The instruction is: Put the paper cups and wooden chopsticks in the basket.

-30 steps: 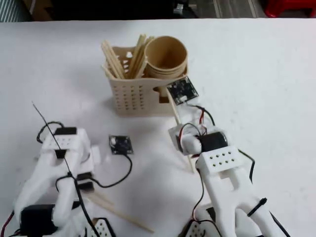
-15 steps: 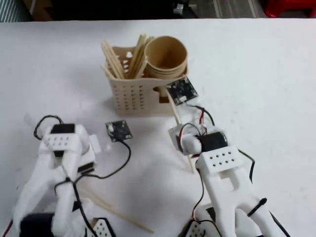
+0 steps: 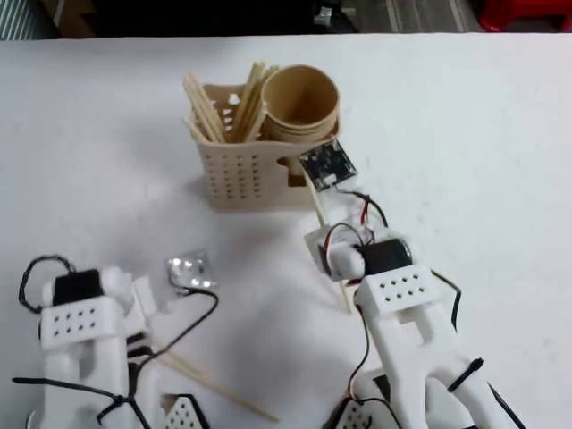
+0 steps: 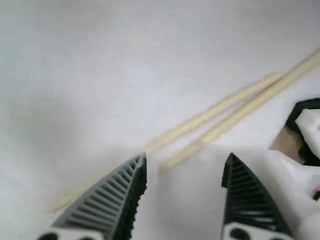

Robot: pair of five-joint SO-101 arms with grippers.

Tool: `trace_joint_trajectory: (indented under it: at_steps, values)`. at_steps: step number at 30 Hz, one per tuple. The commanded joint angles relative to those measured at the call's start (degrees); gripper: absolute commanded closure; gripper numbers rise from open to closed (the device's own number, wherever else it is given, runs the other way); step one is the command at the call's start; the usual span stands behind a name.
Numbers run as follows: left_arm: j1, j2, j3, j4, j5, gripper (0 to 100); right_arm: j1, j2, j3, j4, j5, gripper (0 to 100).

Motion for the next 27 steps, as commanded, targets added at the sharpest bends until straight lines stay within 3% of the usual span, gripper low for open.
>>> trace_joint_trajectory:
  at_steps: [1, 9, 12, 18, 22, 27]
  values:
    - [-4.18, -1.54, 3.16, -4.92, -15.82, 75, 0.31, -1.1, -0.44, -0.92, 0.53, 98.1]
    - [-3.91, -1.54, 11.34, -13.8, -15.38, 75, 0.31, -1.1, -0.44, -0.92, 0.53, 98.1]
    - [-3.91, -1.8, 15.21, -22.07, -10.02, 75, 0.31, -1.1, -0.44, -0.92, 0.53, 98.1]
    - [-4.0, -1.98, 14.68, -26.9, 2.11, 75, 0.22, -1.1, -0.44, -0.92, 0.53, 98.1]
    - [-3.65, -1.98, 11.08, -26.29, 6.95, 75, 0.22, -1.1, -0.44, -0.92, 0.53, 98.1]
    - [1.1, -1.71, 4.92, -18.73, 8.53, 75, 0.22, -1.1, -0.44, -0.92, 0.53, 98.1]
